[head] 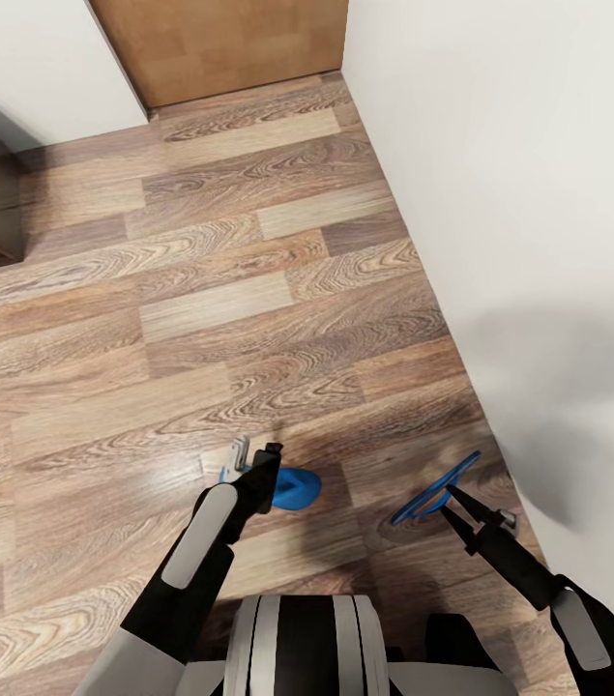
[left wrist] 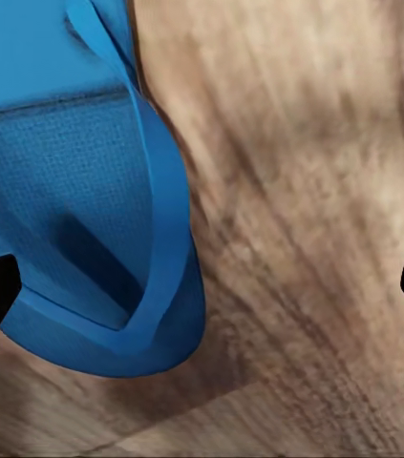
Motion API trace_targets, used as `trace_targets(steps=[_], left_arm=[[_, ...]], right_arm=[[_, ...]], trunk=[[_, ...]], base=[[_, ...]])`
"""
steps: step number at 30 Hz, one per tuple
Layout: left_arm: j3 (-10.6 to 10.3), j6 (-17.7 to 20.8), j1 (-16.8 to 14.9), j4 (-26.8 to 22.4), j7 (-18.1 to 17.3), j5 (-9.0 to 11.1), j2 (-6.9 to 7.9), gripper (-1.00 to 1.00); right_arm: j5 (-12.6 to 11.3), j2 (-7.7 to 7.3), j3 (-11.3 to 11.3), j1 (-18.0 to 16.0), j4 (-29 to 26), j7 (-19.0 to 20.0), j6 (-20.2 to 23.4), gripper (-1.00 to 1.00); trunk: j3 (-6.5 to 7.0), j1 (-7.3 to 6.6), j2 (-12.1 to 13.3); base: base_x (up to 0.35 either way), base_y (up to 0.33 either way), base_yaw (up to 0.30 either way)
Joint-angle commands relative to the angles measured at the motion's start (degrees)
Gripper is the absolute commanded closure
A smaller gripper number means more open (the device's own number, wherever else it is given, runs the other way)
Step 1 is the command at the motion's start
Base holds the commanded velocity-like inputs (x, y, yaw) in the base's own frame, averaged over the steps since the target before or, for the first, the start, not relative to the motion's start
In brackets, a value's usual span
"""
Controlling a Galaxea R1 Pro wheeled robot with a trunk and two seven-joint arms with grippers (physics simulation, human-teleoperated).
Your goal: In the bedroom, move the book from the bed onto either nightstand, and place the two sandals side by side next to the bed.
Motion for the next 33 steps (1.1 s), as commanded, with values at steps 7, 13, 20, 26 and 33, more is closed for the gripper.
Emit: trace_targets(steps=[7, 13, 20, 26, 33], left_arm=[[-0.1, 0.1, 0.0, 0.0, 0.2, 1.9, 0.04, -1.00], [-0.1, 0.0, 0.0, 0.0, 0.2, 1.9, 0.16, -1.00], [0.1, -0.3, 0.0, 0.6, 0.2, 1.7, 0.34, -1.00], [1.2, -0.9, 0.0, 4.9, 0.0, 1.6, 0.42, -1.00], [2.2, -1.6, -0.1, 7.4, -0.1, 1.5, 0.39, -1.00]], right_arm=[[-0.3, -0.10, -0.2, 0.0, 0.0, 0.1, 0.8, 1.00], [-0.3, -0.11, -0.2, 0.0, 0.0, 0.1, 0.8, 1.00], [-0.3, -0.11, -0.2, 0.0, 0.0, 0.1, 0.8, 1.00], [-0.3, -0.11, -0.3, 0.0, 0.0, 0.1, 0.8, 1.00], [-0.3, -0.11, -0.3, 0.0, 0.0, 0.1, 0.8, 1.00]], trunk=[[-0.02, -0.01, 0.0], [-0.02, -0.01, 0.0], [-0.02, -0.01, 0.0], [-0.02, -0.01, 0.0], [-0.02, -0.01, 0.0]], base=[[0.000, 0.000, 0.000], [0.000, 0.000, 0.000], [0.000, 0.000, 0.000], [0.000, 0.000, 0.000], [0.000, 0.000, 0.000]])
